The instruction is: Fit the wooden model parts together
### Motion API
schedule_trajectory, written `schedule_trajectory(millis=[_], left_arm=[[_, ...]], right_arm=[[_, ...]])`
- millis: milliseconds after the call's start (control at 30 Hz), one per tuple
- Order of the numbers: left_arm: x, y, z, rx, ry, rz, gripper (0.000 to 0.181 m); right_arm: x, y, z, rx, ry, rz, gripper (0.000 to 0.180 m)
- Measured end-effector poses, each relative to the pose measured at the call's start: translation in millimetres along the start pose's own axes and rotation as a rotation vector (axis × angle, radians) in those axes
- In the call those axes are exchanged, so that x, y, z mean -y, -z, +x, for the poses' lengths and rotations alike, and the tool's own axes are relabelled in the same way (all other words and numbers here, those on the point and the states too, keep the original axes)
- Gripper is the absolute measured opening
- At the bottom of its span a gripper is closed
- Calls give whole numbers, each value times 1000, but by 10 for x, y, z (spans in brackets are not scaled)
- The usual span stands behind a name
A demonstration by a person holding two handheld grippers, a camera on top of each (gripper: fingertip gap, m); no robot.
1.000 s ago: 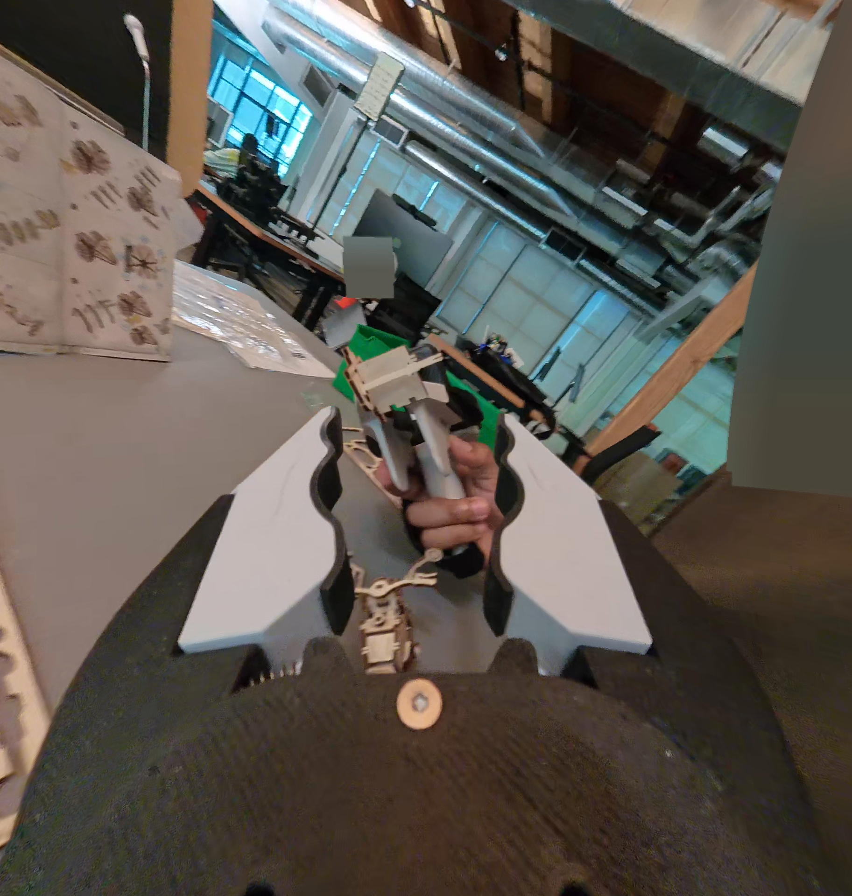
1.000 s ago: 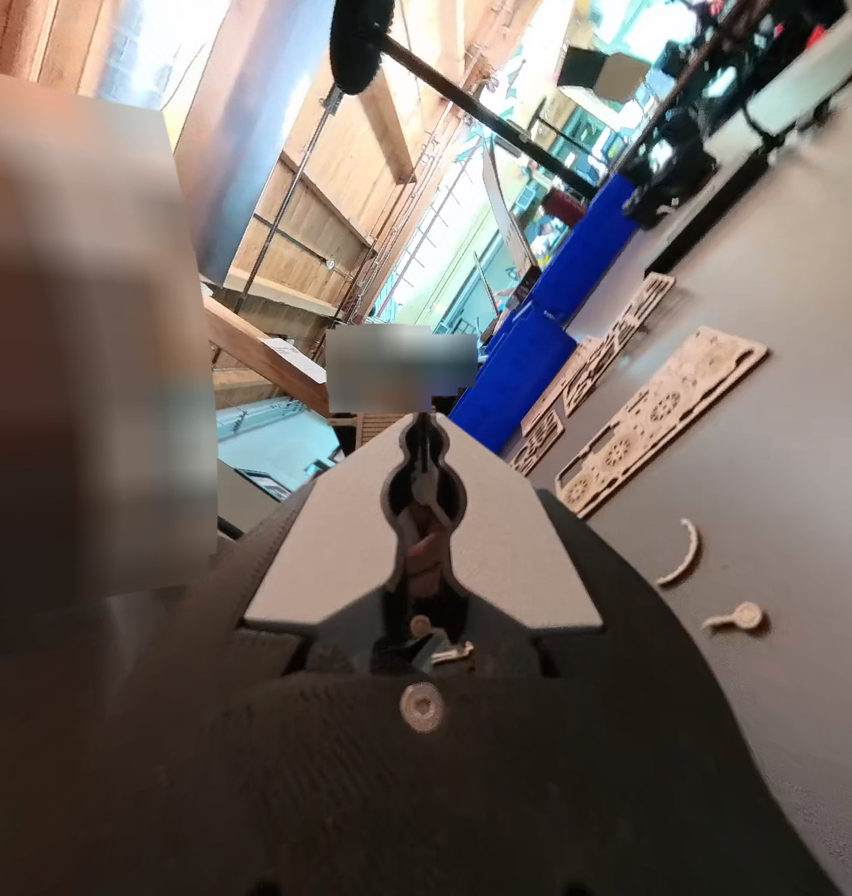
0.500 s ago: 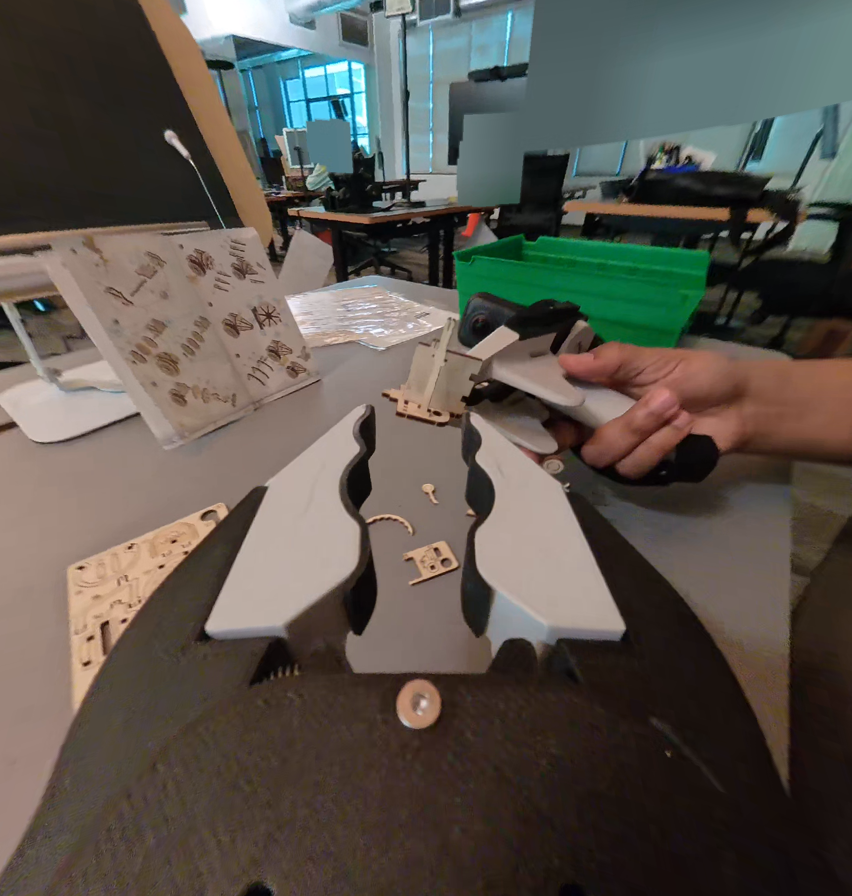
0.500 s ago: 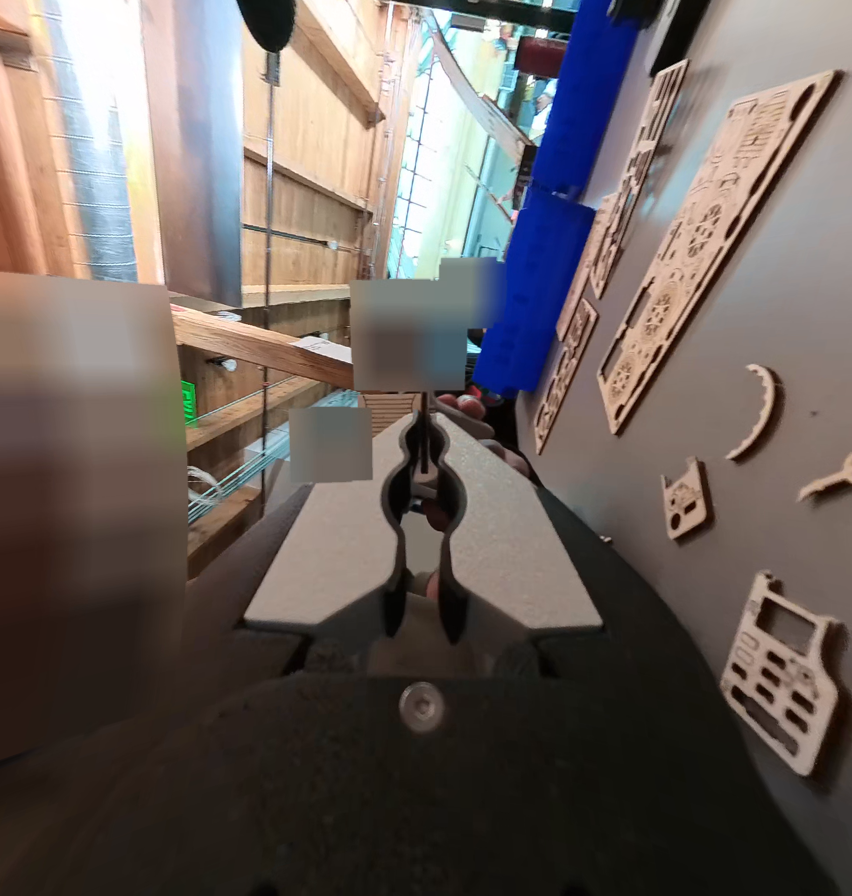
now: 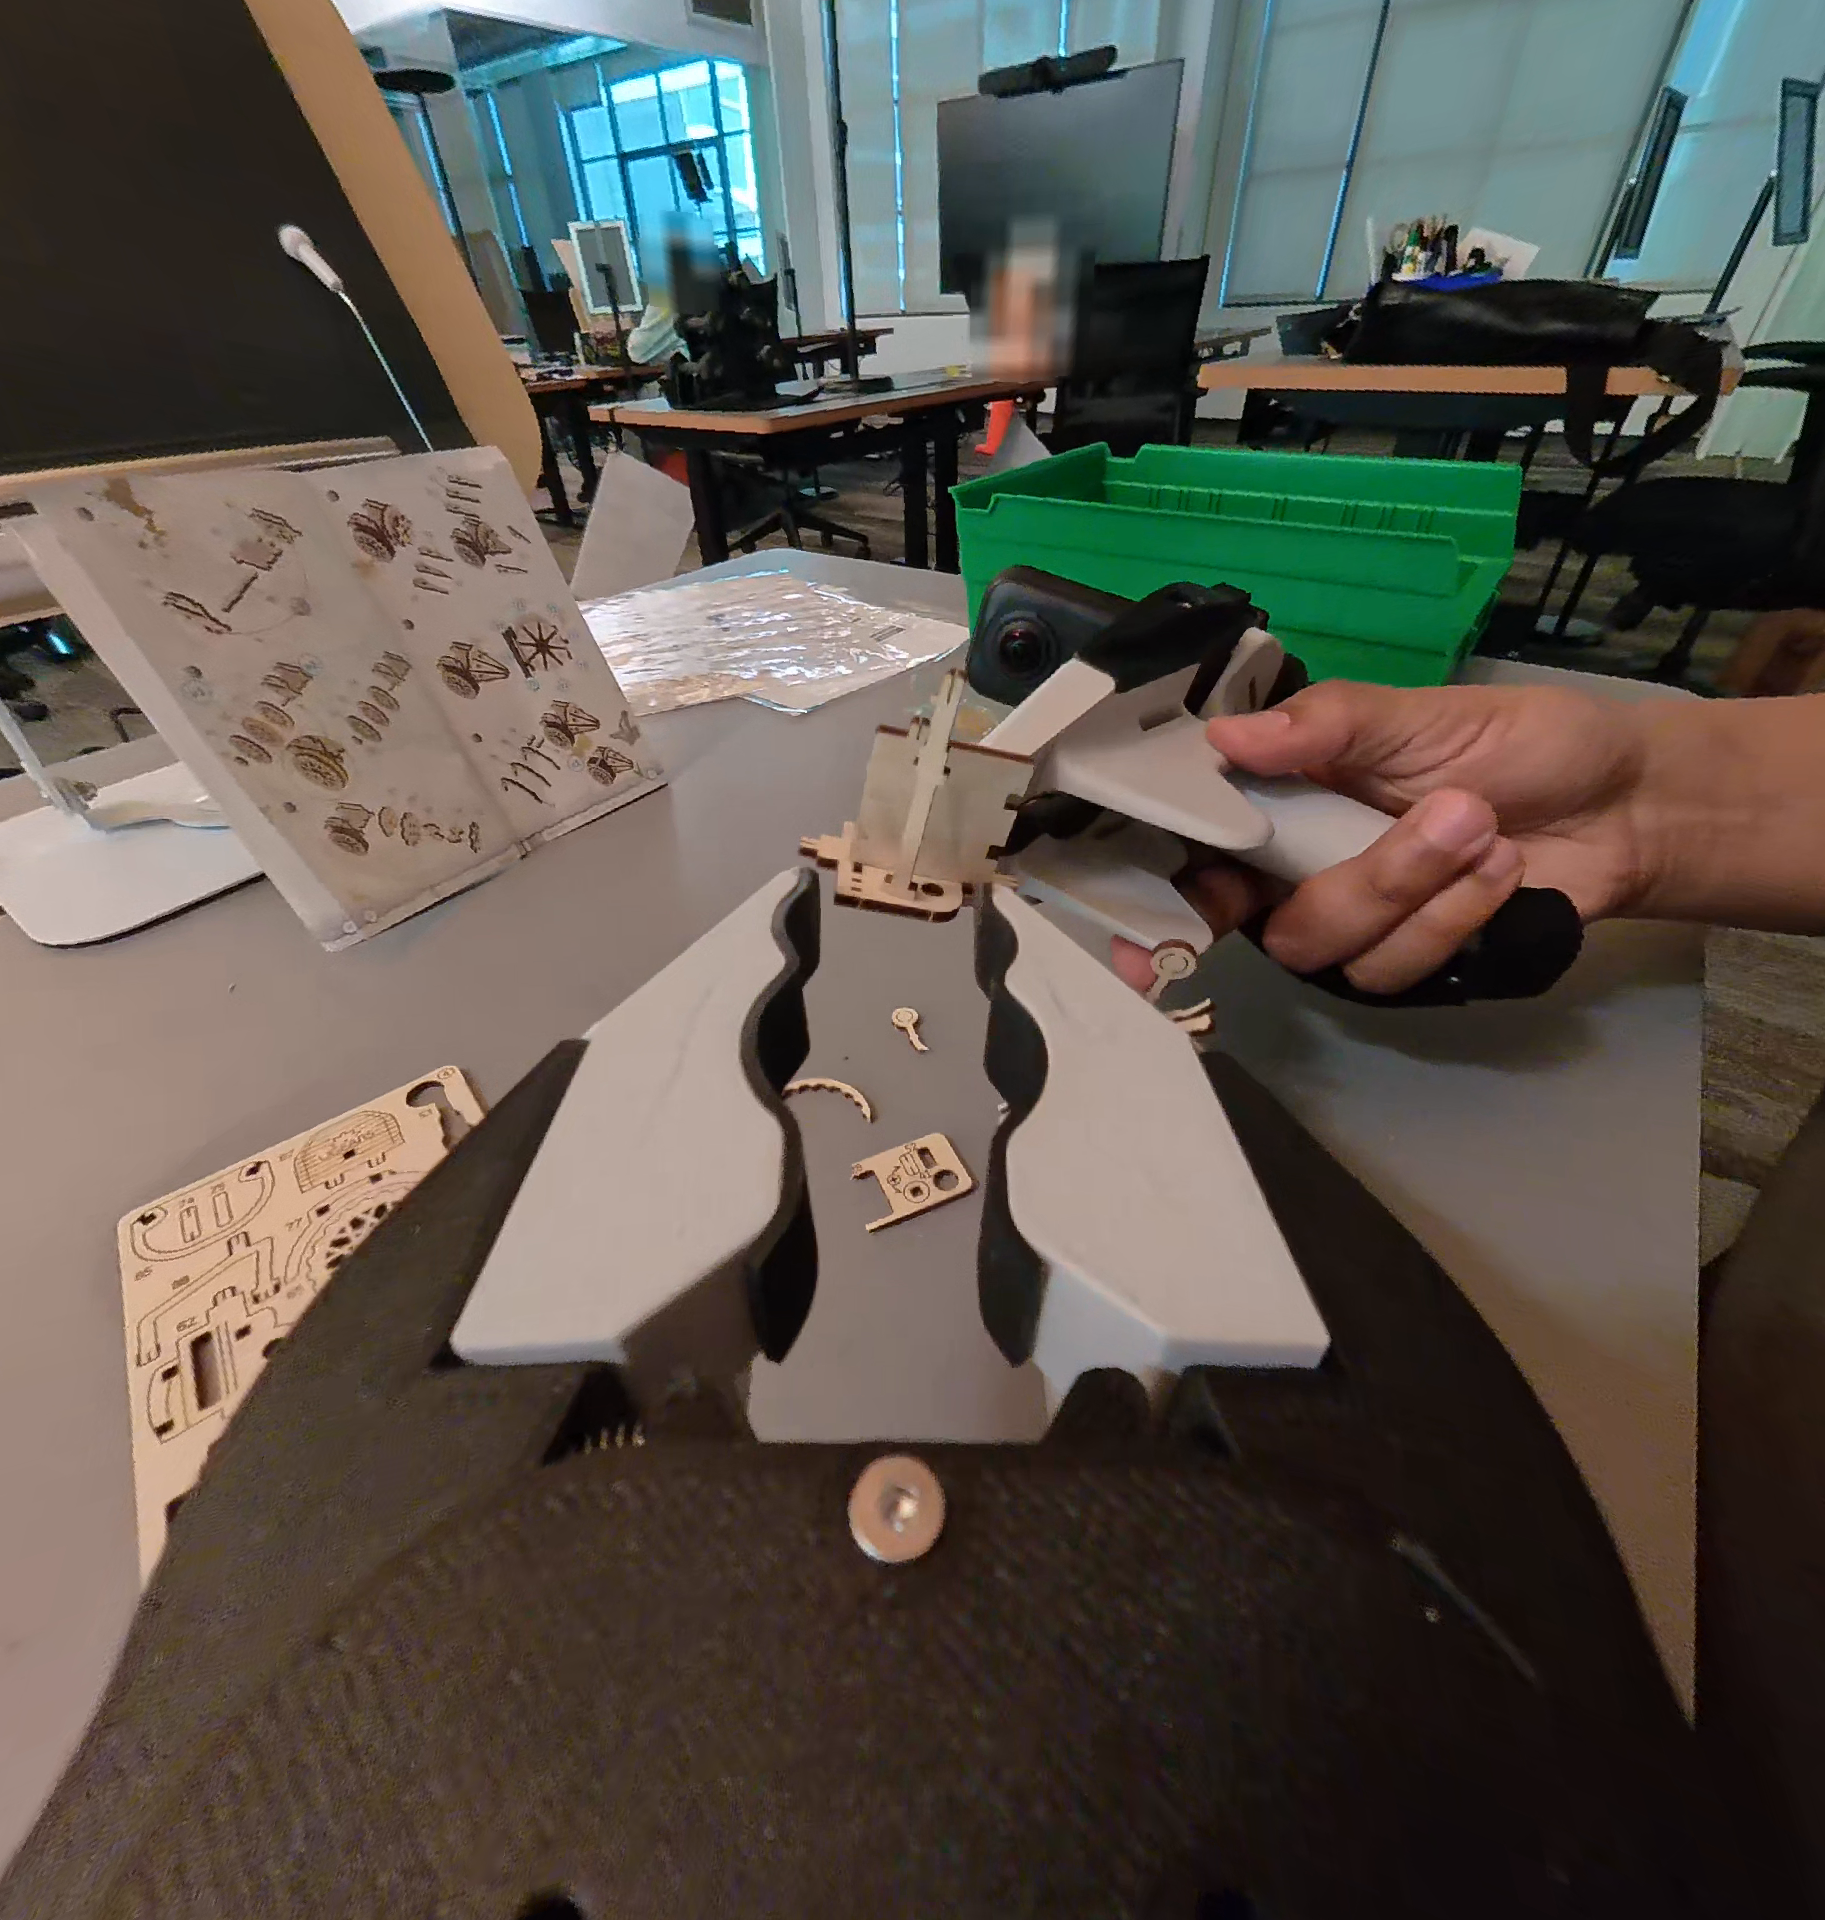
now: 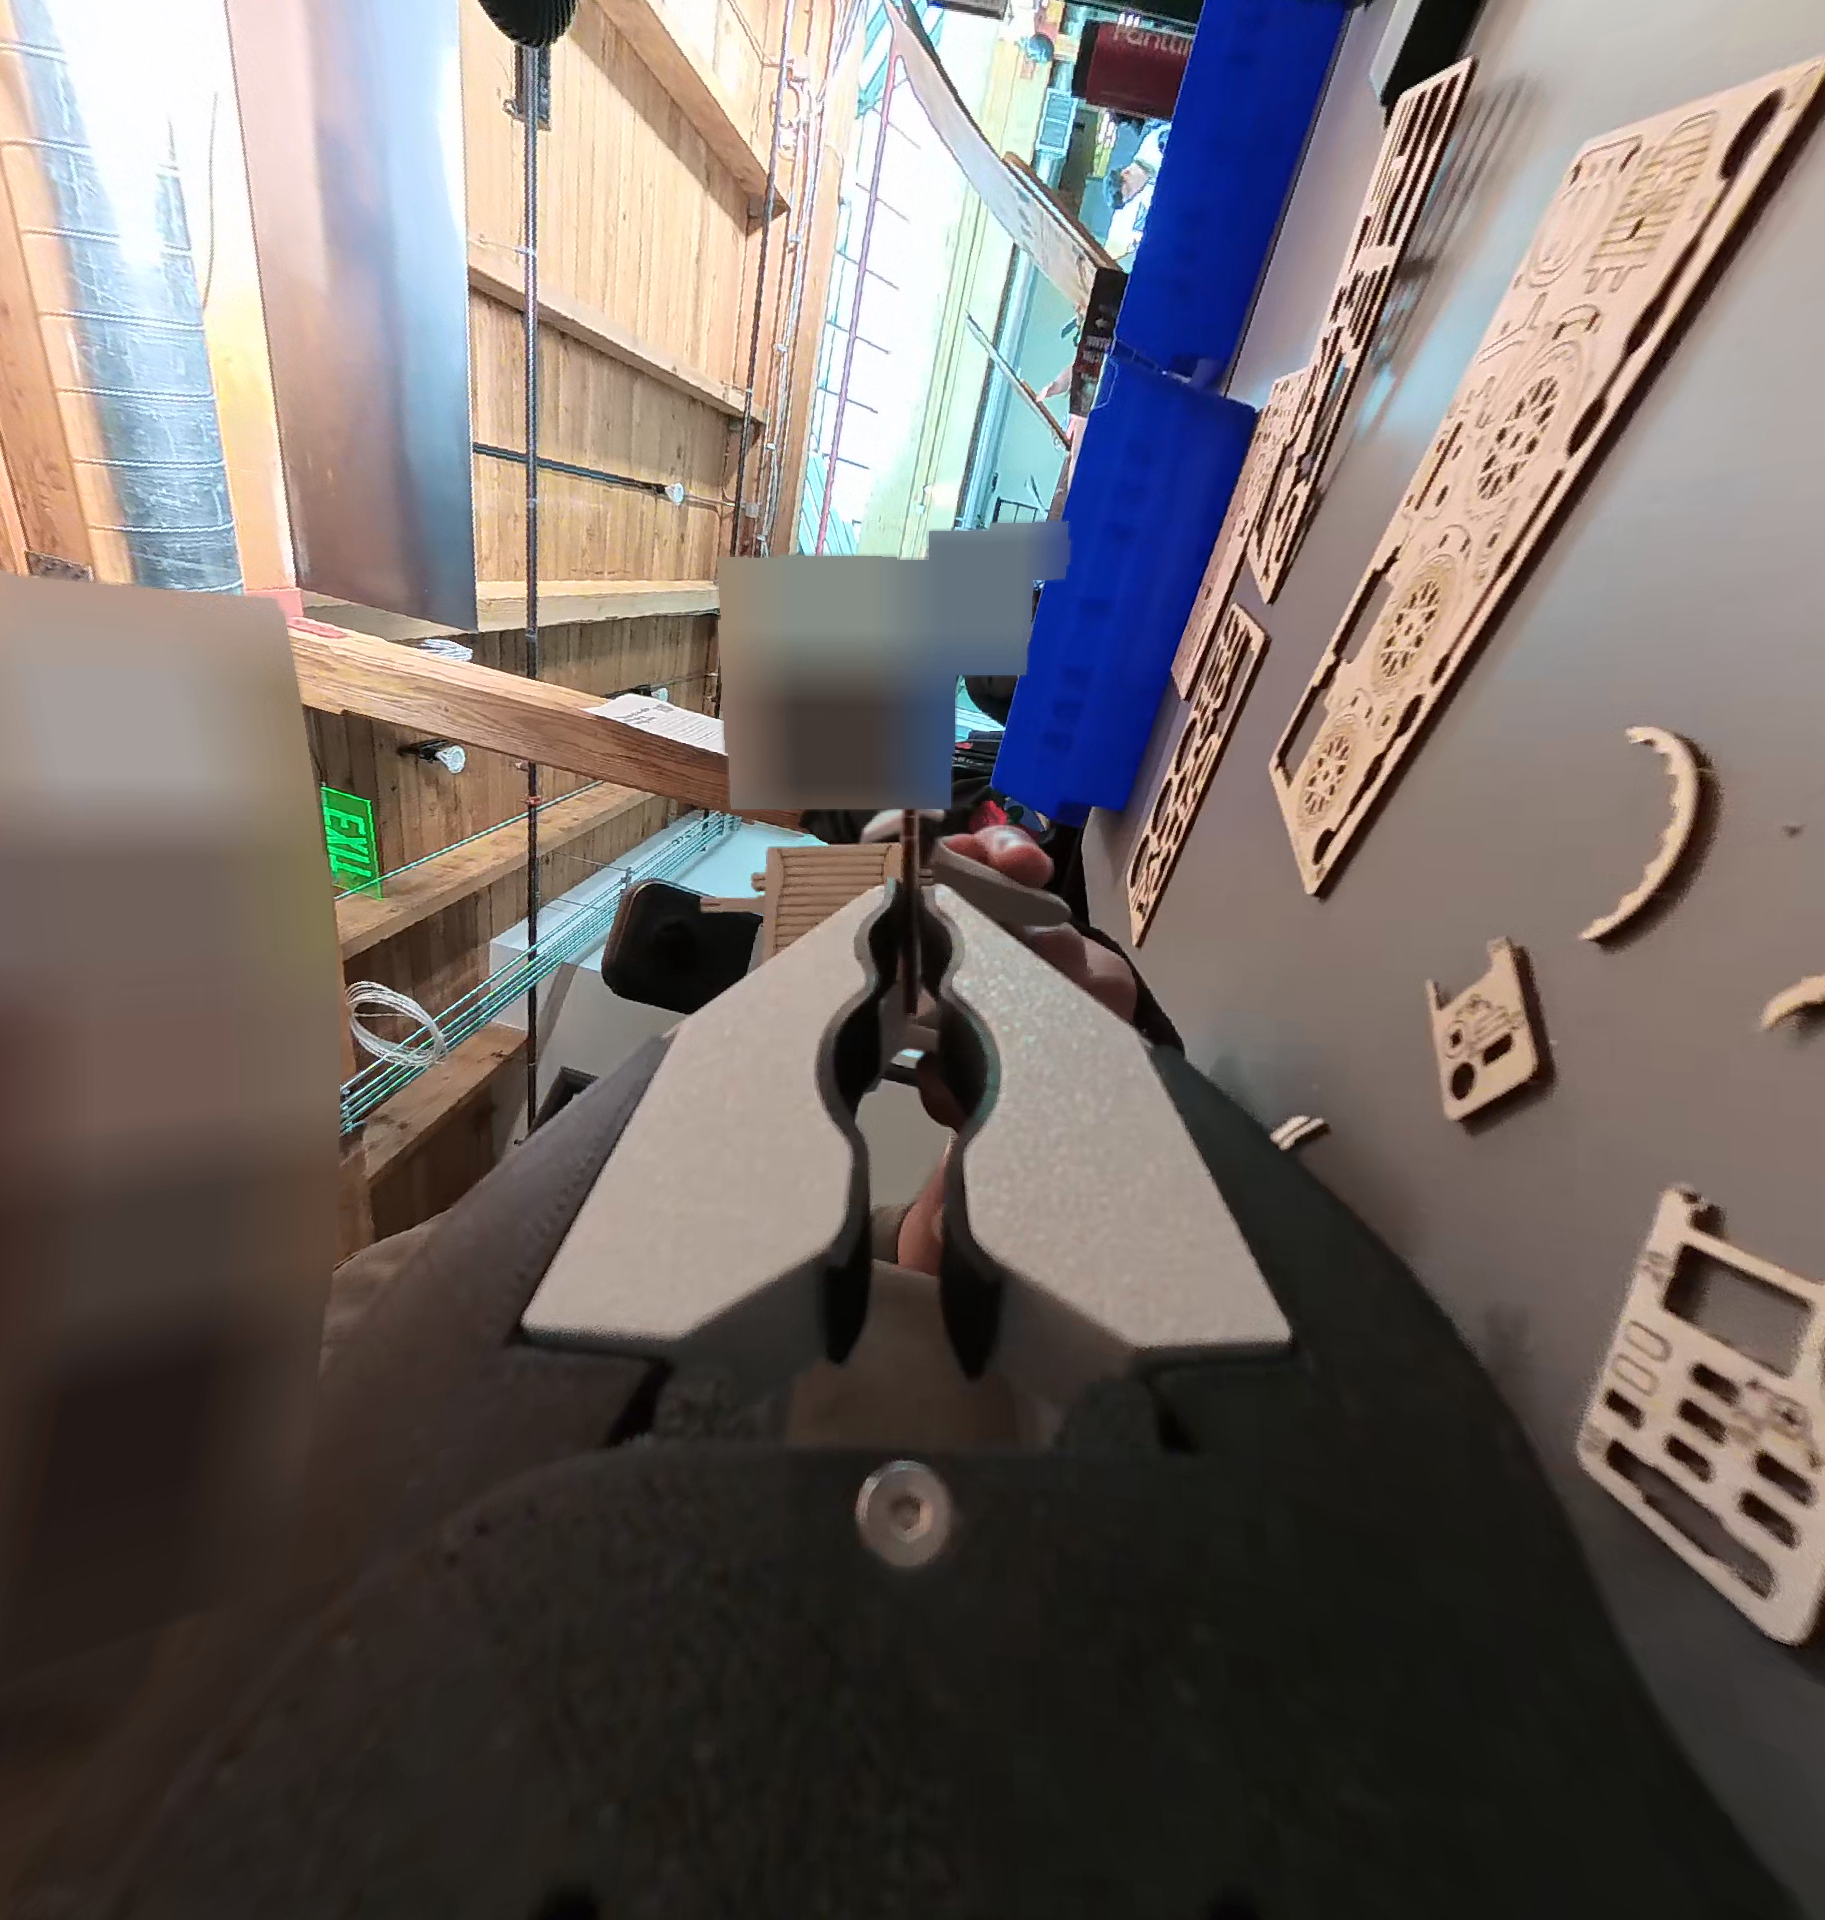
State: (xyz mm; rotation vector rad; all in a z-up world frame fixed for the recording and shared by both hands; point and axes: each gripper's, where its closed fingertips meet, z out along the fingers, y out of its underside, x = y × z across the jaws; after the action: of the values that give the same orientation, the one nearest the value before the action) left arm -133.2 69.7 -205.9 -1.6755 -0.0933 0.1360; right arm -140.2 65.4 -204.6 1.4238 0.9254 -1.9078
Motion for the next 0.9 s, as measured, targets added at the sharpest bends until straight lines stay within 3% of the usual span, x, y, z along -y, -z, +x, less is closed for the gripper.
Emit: schedule_trajectory(millis=[333, 433, 533, 667, 800, 900], left_arm=[[26, 18, 9, 2, -27, 15, 21], [62, 40, -17, 9, -8, 41, 21], [104, 67, -47, -7, 57, 78, 21], [195, 114, -22, -111, 219, 157, 21], [258, 160, -33, -213, 386, 215, 21], [278, 170, 13, -292, 466, 229, 21]], right_arm=[[-19, -22, -26, 7, 26, -9, 2], [10, 20, -85, 43, 57, 4, 24], [117, 97, -164, 75, 97, 43, 32], [138, 181, -390, 116, 405, 64, 39], [66, 228, -423, 9, 812, 22, 32], [70, 265, -427, -20, 939, 41, 31]])
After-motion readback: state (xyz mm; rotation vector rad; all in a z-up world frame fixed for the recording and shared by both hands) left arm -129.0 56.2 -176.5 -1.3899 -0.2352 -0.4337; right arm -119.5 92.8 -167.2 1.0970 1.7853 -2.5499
